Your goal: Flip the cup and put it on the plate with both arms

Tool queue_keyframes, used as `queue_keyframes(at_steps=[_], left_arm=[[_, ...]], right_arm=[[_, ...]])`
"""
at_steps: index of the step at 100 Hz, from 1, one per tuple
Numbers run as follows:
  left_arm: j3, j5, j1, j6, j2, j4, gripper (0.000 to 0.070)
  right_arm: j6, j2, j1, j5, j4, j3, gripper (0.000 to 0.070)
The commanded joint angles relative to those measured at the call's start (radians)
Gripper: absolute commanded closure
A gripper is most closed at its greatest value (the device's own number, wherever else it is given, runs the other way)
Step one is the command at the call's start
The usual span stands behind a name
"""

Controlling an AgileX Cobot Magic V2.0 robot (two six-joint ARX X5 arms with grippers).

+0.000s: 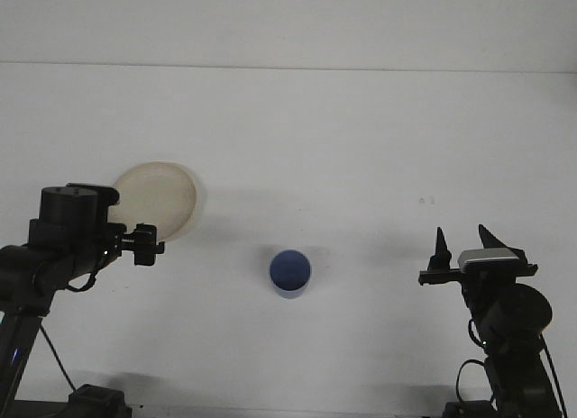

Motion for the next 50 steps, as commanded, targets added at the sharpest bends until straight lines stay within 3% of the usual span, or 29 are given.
queue_keyframes(at_steps=[1,50], left_arm=[[0.064,0.005,-0.046,-0.028,0.047,-0.014,0.0265],[0.262,0.005,-0.475,-0.067,0.408,0.018,0.0265]], right_arm=[[-0.004,0.002,0.002,0.003,0.014,0.003,0.022],[-0.004,0.002,0.002,0.003,0.013,0.003,0.022]])
